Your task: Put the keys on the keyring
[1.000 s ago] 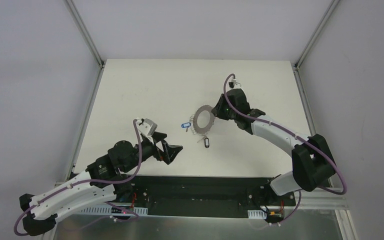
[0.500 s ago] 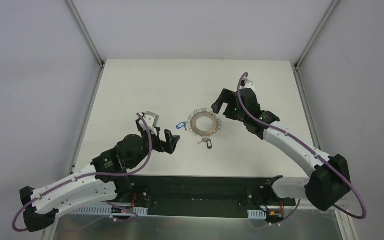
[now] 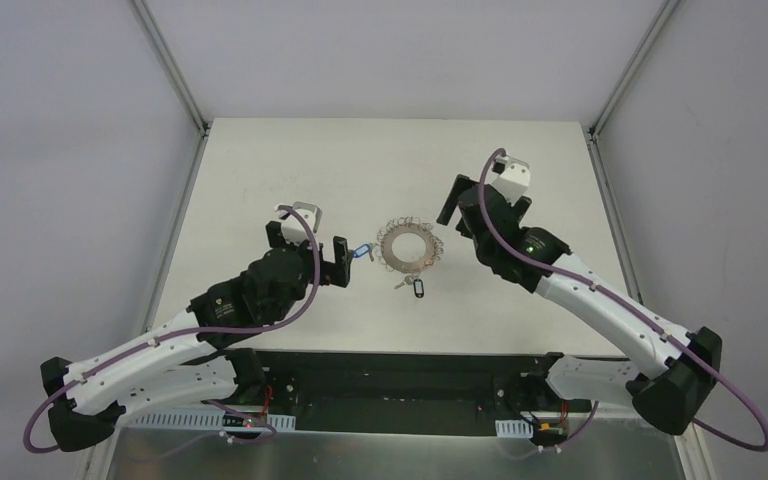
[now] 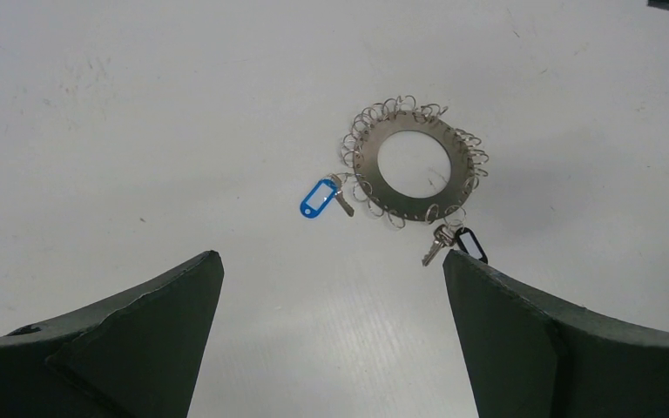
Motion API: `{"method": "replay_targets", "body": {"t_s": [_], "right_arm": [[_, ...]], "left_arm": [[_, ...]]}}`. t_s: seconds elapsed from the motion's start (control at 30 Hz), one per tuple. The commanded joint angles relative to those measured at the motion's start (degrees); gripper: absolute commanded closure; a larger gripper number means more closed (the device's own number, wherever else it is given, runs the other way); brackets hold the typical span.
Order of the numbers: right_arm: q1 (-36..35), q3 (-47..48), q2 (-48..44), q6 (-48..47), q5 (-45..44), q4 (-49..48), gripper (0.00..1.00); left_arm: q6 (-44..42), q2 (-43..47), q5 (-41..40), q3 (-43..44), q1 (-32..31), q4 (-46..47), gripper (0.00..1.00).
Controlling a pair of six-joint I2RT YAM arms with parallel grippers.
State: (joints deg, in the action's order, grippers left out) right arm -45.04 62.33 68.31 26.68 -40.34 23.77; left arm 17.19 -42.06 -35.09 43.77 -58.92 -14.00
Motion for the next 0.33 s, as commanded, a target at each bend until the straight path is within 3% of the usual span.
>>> {"method": "replay_targets", "body": {"t_s": [0.0,0.13,0.3], "right_arm": [[-1.7,-0.8,-5.8,-4.1,-5.1,-0.5,0.01],[-2.5,-2.5,-7.6,-4.4,-7.5,-2.8,0.01],[-3.2,-4.0,-8.5,-8.1,-3.0,-6.1,0.01]], "left_arm": [[-1.0,0.4,-2.9,2.6,-0.3,-1.0,0.01],[-1.2,0.7,-3.0,2.4,-0.3,-0.9,0.01],[-1.3,0.6,-3.5,2.1,-0.3,-0.9,0.01]]}}
